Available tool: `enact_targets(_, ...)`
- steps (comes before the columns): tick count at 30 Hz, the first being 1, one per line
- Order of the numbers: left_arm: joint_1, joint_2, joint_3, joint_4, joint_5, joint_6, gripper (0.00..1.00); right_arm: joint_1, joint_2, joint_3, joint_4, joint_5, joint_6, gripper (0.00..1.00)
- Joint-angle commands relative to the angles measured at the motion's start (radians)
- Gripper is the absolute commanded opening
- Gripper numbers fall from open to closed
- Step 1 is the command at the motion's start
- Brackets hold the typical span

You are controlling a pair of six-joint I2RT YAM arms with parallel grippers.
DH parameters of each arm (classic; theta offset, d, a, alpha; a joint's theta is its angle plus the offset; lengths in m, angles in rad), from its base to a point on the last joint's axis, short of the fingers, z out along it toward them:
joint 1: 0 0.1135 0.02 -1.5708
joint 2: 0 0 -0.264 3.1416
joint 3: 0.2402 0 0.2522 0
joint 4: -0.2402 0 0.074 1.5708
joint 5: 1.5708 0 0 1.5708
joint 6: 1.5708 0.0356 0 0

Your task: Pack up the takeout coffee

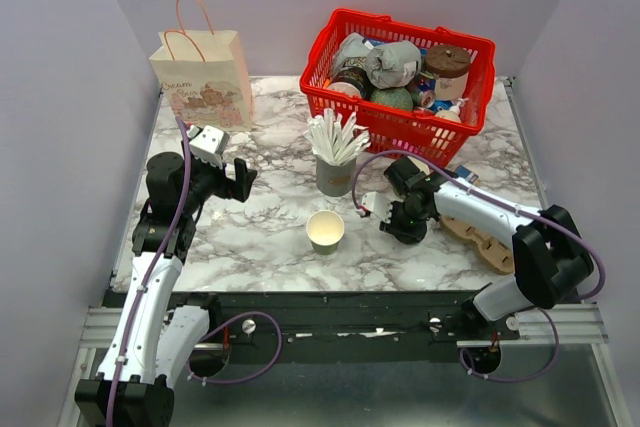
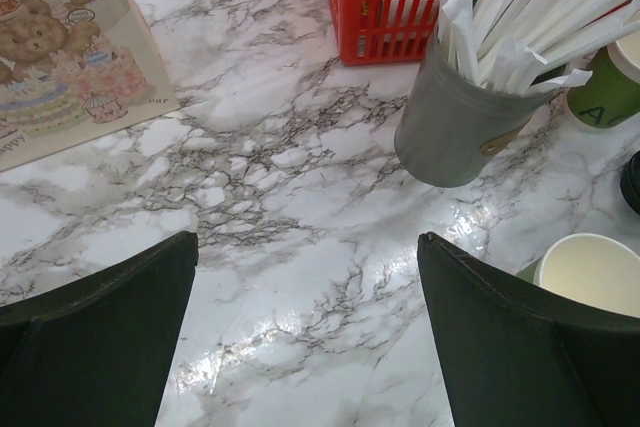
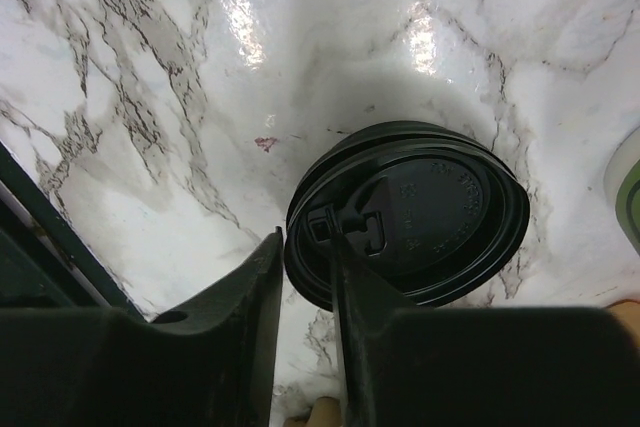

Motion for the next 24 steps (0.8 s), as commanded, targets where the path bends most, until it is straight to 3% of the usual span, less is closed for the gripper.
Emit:
enact_targets(1,0.009,-0.017,-0.010,0.019,0.019,-0.011,0.99,0.011,0.015,0.032,0.005,0.025,-0.002,0.27)
enact_targets(6,0.009,-0.020,-0.013,0.019,0.020,-0.009,0.99,0.011,-0.007,0.062,-0.037,0.047,0.004,0.05)
enact_targets(8,0.010,-0.023,-0.018,0.019,0.022,-0.009,0.99,0.011,-0.030,0.088,-0.065,0.045,0.004,0.01)
enact_targets(16,0.009,-0.023,-0.038,0.038,0.054,-0.009,0.99,0.011,-0.094,0.252,-0.258,-0.060,0.059,0.01)
enact_targets(20,0.009,-0.029,-0.059,0.028,0.109,-0.009,0.99,0.011,-0.136,0.404,-0.360,-0.305,0.066,0.01)
enact_targets(24,-0.013,-0.009,-0.058,-0.014,0.186,0.021,0.98,0.011,-0.185,0.492,-0.310,-0.687,0.111,0.01)
